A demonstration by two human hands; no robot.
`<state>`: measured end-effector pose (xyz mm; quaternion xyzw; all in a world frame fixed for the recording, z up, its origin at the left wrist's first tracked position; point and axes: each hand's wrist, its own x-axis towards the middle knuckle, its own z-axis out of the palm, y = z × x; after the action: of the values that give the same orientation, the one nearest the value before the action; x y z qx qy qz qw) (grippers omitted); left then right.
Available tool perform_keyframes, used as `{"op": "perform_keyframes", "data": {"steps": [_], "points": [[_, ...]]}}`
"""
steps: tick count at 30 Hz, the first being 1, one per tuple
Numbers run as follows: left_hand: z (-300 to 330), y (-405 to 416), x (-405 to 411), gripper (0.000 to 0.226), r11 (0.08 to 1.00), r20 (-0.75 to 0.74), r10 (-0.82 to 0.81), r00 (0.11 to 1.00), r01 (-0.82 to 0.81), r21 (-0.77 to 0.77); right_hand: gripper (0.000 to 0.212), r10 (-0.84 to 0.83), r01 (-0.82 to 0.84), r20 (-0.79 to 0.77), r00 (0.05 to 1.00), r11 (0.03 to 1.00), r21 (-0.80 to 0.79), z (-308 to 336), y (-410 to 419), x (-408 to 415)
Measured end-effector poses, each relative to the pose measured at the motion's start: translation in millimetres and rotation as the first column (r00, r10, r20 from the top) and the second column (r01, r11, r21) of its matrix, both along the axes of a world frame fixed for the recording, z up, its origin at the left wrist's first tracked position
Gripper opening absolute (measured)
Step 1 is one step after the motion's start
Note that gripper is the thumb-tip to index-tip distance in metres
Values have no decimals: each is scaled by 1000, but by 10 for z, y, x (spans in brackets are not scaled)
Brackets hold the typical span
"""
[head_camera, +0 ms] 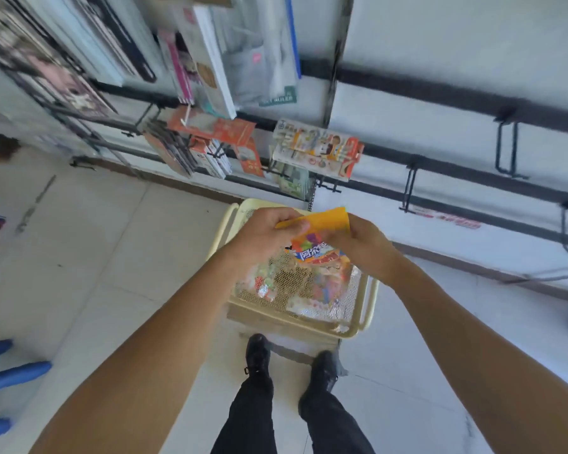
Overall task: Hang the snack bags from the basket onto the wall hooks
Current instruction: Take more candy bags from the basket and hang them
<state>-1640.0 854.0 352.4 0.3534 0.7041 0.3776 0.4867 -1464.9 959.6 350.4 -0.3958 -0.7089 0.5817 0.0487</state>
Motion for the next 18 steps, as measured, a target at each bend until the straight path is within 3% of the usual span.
{"op": "perform_keyframes", "data": {"steps": [5,9,13,18], "points": [[906,86,218,11,989,-74,-42,996,52,135,13,-16,19,-79,997,999,48,968,55,224],[1606,136,479,12,956,118,-55,991,18,292,15,-161,185,-196,967,976,111,1700,-90,502],[2113,168,779,15,926,469,-196,861,5,378,14,-283,336,-315,906,933,128,2336,-341,831],[2592,205,1213,48,868,544,-429,721,163,469,24,-411,526,-396,821,814,247,2891,-567,1308]]}}
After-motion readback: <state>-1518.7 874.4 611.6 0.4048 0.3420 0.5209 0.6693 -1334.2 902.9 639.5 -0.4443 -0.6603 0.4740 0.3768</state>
